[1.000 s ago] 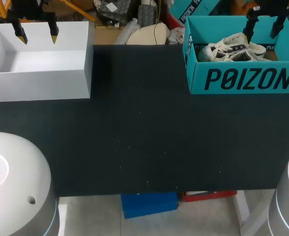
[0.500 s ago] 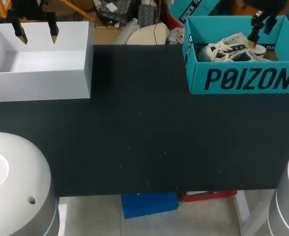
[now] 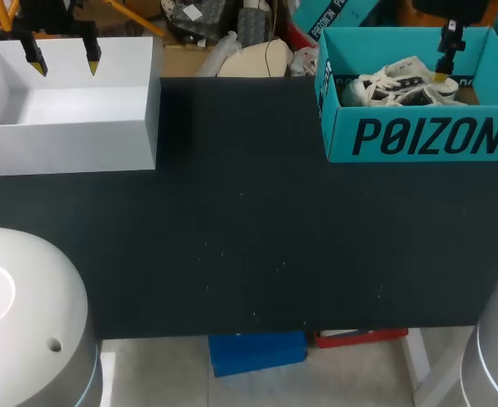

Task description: Take the shoe out of the shoebox, open the shoe tongue, remove and reinsert the insole, then place the shoe into the shoebox

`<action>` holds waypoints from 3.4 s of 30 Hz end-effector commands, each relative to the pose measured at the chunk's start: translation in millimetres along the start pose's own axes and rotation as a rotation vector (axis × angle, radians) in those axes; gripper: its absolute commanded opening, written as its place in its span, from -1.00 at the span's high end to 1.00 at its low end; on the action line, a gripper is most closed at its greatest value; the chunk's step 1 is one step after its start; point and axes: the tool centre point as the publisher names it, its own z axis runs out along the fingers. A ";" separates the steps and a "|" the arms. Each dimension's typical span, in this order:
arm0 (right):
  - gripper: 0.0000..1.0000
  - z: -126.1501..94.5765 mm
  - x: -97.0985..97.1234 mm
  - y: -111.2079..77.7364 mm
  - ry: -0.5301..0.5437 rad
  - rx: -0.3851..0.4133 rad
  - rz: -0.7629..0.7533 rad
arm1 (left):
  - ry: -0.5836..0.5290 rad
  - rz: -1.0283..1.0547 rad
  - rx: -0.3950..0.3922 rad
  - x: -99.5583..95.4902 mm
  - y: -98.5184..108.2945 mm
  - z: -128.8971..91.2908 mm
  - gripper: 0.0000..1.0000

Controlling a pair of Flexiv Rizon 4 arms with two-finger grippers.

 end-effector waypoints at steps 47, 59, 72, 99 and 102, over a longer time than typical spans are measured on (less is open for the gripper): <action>0.55 121.9 -131.8 9.2 -0.058 0.098 -0.259 | -0.002 0.000 -0.003 0.2 -0.1 -0.3 -1.00; 0.69 149.4 -125.6 3.6 -0.028 0.092 -0.255 | -0.002 0.000 -0.003 0.2 -0.1 -0.3 -1.00; 0.66 172.9 -124.9 4.2 0.005 0.087 -0.279 | -0.002 0.000 -0.003 0.2 -0.1 -0.3 -1.00; 1.00 178.2 -123.9 -7.7 0.002 0.130 -0.297 | -0.002 0.000 -0.003 0.2 -0.1 -0.3 -1.00; 1.00 148.6 -123.7 -11.9 -0.016 0.143 -0.294 | -0.002 0.000 -0.003 0.2 -0.1 -0.3 -1.00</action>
